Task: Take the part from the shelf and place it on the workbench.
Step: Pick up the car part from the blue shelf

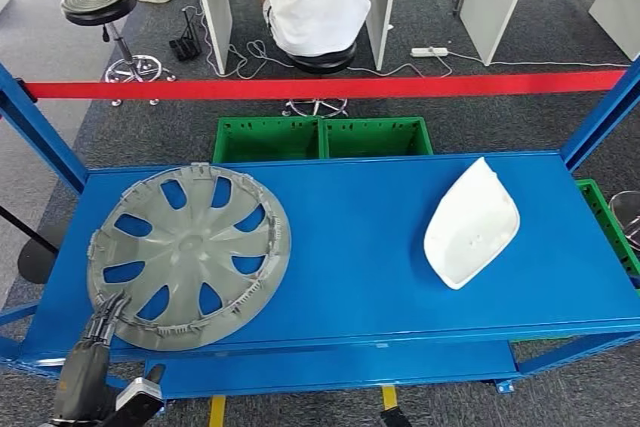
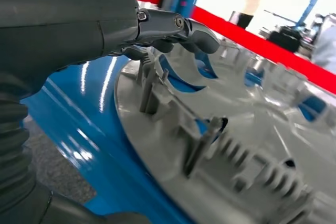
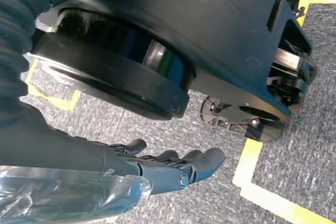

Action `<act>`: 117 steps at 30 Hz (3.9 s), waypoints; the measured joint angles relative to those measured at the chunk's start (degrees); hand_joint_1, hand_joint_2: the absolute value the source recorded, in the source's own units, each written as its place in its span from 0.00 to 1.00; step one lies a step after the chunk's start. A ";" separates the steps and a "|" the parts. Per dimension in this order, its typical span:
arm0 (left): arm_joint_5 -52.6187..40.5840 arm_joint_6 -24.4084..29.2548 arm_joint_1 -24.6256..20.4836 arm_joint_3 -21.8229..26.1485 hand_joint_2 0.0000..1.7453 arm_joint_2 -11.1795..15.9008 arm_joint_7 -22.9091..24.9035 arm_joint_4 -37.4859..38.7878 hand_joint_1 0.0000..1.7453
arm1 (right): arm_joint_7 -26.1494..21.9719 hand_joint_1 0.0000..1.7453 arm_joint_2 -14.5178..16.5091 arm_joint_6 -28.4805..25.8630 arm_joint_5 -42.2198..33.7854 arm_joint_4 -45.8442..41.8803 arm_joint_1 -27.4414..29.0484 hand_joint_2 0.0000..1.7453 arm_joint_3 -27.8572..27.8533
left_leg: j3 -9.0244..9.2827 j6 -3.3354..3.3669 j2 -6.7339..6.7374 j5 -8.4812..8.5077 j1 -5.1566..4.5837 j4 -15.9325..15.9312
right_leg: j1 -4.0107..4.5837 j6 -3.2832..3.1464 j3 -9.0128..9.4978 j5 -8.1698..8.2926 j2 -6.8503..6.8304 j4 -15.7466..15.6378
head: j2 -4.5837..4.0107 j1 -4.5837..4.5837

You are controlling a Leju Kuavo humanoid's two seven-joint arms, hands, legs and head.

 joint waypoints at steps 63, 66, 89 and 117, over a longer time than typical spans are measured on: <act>-0.36 2.55 -16.71 -15.86 1.00 12.60 6.04 13.16 0.00 | 2.03 0.00 0.84 1.54 6.40 -0.20 -1.87 1.00 2.93 | 0.77 -1.42 -0.08 0.62 -0.20 -1.55 | 0.18 -1.15 0.72 1.70 0.27 -1.68 | -0.01 -0.26; -0.72 2.17 -19.29 -16.54 1.00 12.61 6.19 15.98 0.00 | 2.11 0.00 0.81 1.64 6.68 -0.20 -1.94 1.00 3.16 | 0.80 -1.40 -0.08 0.65 -0.21 -1.54 | 0.18 -1.16 0.72 1.73 0.27 -1.68 | -0.01 -0.25; -1.60 -0.49 -26.86 -21.13 1.00 12.74 6.43 24.09 1.00 | 3.34 0.00 0.77 1.86 7.42 -0.38 -2.24 1.00 3.57 | 0.80 -1.29 -0.08 0.88 -0.34 -1.54 | 0.07 -1.11 0.75 1.92 0.28 -1.67 | -0.01 -0.26; 1.19 13.75 -10.35 -31.22 1.00 9.70 1.67 -6.46 1.00 | 0.79 0.00 1.27 -2.75 5.36 -0.35 -1.10 1.00 2.43 | 0.25 -1.08 0.02 0.69 -0.50 -1.42 | -0.12 -1.05 0.15 1.92 0.41 -1.77 | -0.01 -0.27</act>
